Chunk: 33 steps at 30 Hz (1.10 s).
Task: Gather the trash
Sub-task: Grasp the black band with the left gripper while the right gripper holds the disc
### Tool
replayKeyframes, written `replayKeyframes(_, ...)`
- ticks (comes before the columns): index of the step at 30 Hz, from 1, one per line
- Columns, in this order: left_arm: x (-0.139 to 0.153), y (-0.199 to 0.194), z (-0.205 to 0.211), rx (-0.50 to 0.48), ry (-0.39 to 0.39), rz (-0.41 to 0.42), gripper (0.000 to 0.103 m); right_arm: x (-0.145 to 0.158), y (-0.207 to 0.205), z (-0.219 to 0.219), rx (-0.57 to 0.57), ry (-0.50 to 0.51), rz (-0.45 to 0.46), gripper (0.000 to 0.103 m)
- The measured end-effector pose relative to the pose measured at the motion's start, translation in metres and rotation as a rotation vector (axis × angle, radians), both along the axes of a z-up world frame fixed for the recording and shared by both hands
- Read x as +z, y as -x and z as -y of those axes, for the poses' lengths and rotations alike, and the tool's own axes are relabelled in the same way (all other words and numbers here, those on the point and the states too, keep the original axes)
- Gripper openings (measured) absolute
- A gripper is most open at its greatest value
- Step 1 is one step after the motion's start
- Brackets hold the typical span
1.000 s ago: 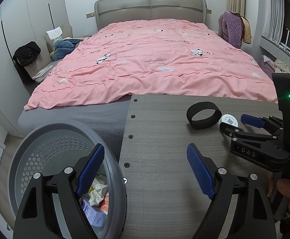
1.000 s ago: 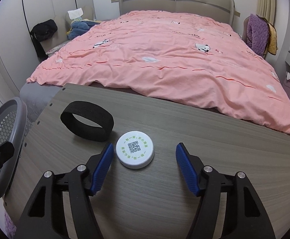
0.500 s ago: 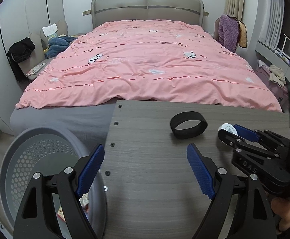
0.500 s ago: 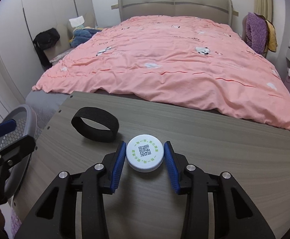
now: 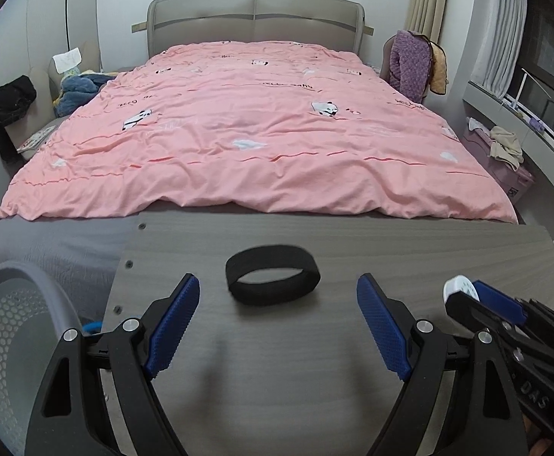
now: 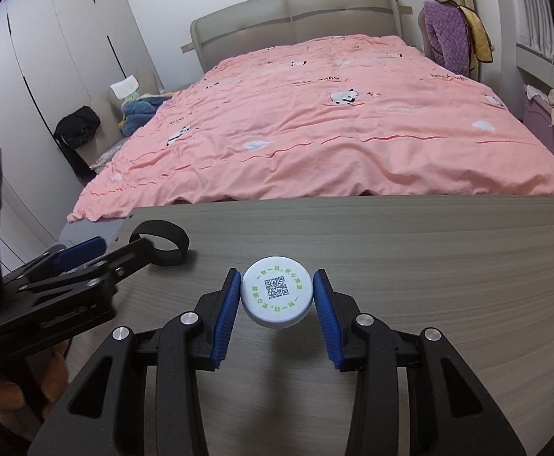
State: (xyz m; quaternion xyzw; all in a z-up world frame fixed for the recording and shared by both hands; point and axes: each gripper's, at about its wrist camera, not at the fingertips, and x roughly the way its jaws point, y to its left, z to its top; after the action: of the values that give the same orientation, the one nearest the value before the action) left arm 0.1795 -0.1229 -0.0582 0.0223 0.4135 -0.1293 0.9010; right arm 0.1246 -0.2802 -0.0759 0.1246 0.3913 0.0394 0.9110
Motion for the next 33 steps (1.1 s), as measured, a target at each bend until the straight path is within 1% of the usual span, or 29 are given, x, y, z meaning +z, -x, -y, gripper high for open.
replayKeyframes(4, -0.004, -0.007, 0.008, 0.016, -0.026, 0.015, 0.081, -0.002, 0.001, 0.002, 0.009, -0.044, 0.004, 0.039)
replayKeyframes(9, -0.011, -0.015, 0.013, 0.037, -0.062, 0.015, 0.081, -0.008, -0.001, -0.001, 0.024, -0.069, -0.001, 0.039)
replayKeyframes(15, -0.017, -0.024, 0.014, 0.042, -0.077, 0.005, 0.081, -0.013, -0.001, -0.001, 0.031, -0.087, -0.004, 0.039)
replayKeyframes(18, -0.021, -0.029, 0.015, 0.034, -0.063, -0.015, 0.081, -0.014, 0.000, 0.000, 0.029, -0.094, -0.003, 0.039)
replayKeyframes(23, -0.025, -0.034, 0.015, 0.034, -0.066, -0.019, 0.081, -0.015, 0.000, 0.002, 0.024, -0.099, -0.004, 0.039)
replayKeyframes(25, -0.026, -0.034, 0.014, 0.037, -0.061, -0.021, 0.075, -0.015, 0.000, 0.003, 0.023, -0.101, -0.004, 0.039)
replayKeyframes(27, -0.028, -0.036, 0.014, 0.026, -0.051, -0.040, 0.057, -0.016, 0.001, 0.003, 0.022, -0.102, -0.005, 0.039)
replayKeyframes(28, -0.029, -0.037, 0.013, 0.024, -0.048, -0.049, 0.054, -0.016, 0.001, 0.002, 0.023, -0.103, -0.005, 0.039)
replayKeyframes(30, -0.029, -0.036, 0.010, 0.017, -0.034, -0.063, 0.040, -0.016, 0.002, 0.002, 0.025, -0.105, -0.004, 0.039)
replayKeyframes(31, -0.028, -0.034, 0.010, 0.013, -0.029, -0.064, 0.037, -0.016, 0.002, 0.001, 0.024, -0.104, -0.003, 0.039)
replayKeyframes(33, -0.025, -0.030, 0.007, 0.007, -0.028, -0.064, 0.027, -0.016, 0.003, 0.001, 0.025, -0.105, -0.003, 0.039)
